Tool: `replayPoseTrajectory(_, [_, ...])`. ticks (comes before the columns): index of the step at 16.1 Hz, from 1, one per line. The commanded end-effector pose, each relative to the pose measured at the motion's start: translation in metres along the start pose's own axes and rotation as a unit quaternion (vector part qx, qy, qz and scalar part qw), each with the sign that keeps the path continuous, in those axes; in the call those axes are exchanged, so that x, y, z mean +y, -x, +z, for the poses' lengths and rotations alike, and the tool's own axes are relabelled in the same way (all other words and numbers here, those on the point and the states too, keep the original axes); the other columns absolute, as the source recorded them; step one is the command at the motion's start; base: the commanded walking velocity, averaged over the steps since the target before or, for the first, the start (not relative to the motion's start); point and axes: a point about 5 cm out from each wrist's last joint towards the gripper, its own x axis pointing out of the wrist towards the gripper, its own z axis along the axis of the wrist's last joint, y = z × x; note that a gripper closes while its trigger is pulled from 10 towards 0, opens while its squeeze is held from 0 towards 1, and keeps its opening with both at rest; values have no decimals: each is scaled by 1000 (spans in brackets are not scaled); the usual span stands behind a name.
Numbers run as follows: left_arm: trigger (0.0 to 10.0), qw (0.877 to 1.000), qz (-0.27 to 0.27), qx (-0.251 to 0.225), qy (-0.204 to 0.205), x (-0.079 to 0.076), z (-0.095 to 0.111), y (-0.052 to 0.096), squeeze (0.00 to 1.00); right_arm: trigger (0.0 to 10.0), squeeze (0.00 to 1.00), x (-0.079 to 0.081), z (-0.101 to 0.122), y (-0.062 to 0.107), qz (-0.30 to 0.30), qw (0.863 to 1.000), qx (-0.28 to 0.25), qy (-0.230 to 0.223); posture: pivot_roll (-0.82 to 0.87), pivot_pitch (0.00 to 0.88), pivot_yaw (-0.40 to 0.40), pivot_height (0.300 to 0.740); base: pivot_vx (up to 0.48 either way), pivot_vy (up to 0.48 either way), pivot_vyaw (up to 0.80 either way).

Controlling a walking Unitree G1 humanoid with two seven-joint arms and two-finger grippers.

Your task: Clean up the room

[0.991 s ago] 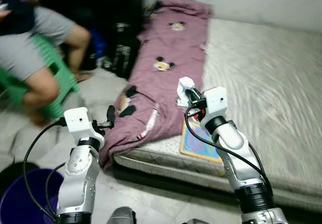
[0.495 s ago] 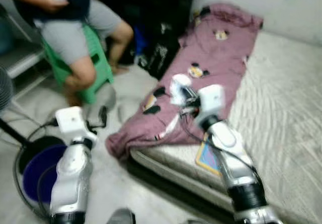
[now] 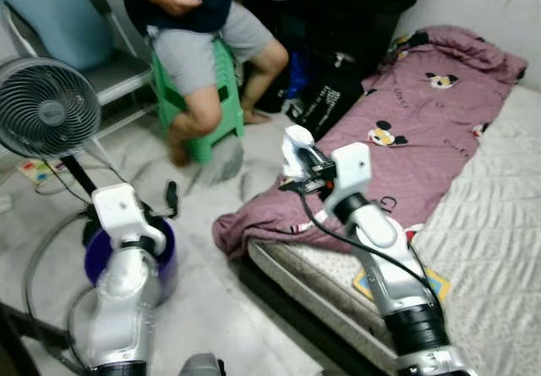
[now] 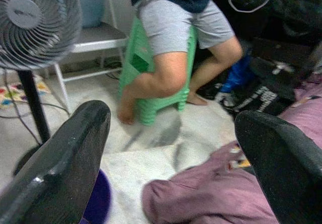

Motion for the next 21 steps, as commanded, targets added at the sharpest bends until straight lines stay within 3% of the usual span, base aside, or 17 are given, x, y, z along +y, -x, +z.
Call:
replayPoseTrajectory(1, [10000,1000,8,-8,-6,3,3,2,0,10000,0,1,4,-4,8,1000,-5,4,-22,0,-64,740,0,0,0])
replayPoseTrajectory(10, [10000,1000,-12,-3,-8,-3,3,-4,0,10000,0,1,5,-5,15,1000,-15,12,-53,0,-33,740,0,0,800])
replayPoseTrajectory(21, [10000,1000,11,-9,2,-1,3,-1,0,10000,0,6,7,-10,37,999,-15,15,-38,0,-72,740,0,0,800])
